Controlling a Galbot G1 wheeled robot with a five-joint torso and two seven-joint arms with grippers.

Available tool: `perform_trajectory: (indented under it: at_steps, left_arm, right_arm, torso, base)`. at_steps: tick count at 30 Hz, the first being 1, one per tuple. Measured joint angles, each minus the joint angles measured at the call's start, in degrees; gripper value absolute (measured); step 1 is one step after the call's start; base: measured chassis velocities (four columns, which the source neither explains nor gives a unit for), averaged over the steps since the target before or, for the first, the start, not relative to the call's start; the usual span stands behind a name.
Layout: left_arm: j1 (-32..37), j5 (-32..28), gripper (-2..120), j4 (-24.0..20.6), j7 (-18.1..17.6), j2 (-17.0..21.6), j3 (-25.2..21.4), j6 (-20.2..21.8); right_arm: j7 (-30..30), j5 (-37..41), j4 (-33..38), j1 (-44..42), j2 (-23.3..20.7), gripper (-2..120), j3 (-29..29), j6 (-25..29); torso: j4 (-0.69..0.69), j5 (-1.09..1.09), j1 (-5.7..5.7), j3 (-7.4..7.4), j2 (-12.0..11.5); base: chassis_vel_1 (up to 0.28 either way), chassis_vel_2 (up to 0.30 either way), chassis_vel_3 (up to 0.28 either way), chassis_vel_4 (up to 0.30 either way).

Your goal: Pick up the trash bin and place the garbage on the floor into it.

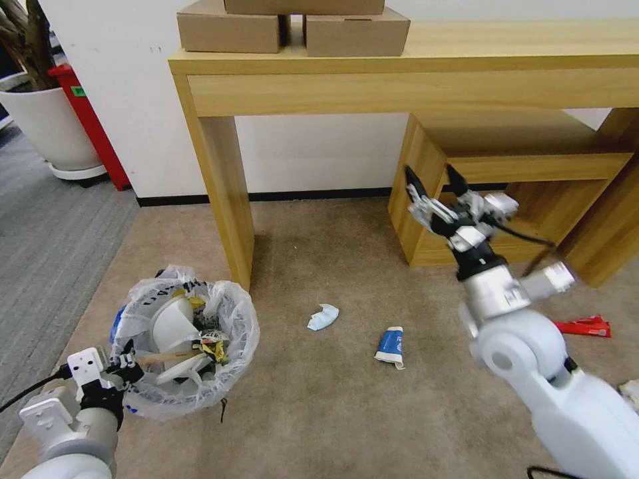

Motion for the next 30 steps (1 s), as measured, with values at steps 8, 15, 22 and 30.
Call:
perform_trajectory:
  at_steps: [8,15,22,30]
  left_arm:
    - [-0.15,0.57,0,0.18,0.19,0.32,0.29,-0.51]
    - [-0.80,1.43,0,0.55,0.72,0.75,0.94,-1.10]
    - [-1.73,2.05,0,0.88,1.04,1.25,1.57,-1.21]
    - [-1.60,3.07,0,0.92,1.35,0.95,1.33,-1.95]
  right_arm:
    - [3.90,-9.04,-0.98,-6.52,4.55,100,1.80,-0.67]
    - [11.03,-17.78,-1.89,-12.26,7.38,100,3.83,-2.97]
    - [14.07,-23.53,-2.74,-15.09,8.72,100,6.16,-2.75]
    - [12.68,-29.76,-4.88,-16.11,10.95,100,6.59,-0.56]
  torso:
    - [0.01,-0.01,0.00,0.00,0.00]
    - [0.00,-0.01,0.00,0.00,0.00]
    - [0.00,-0.01,0.00,0.00,0.00]
    - [0.00,-0.01,0.00,0.00,0.00]
  base:
    - [0.000,0.000,0.000,0.000]
    - [0.000,0.000,0.000,0.000]
    - [0.000,0.000,0.000,0.000]
    - [0.000,0.000,0.000,0.000]
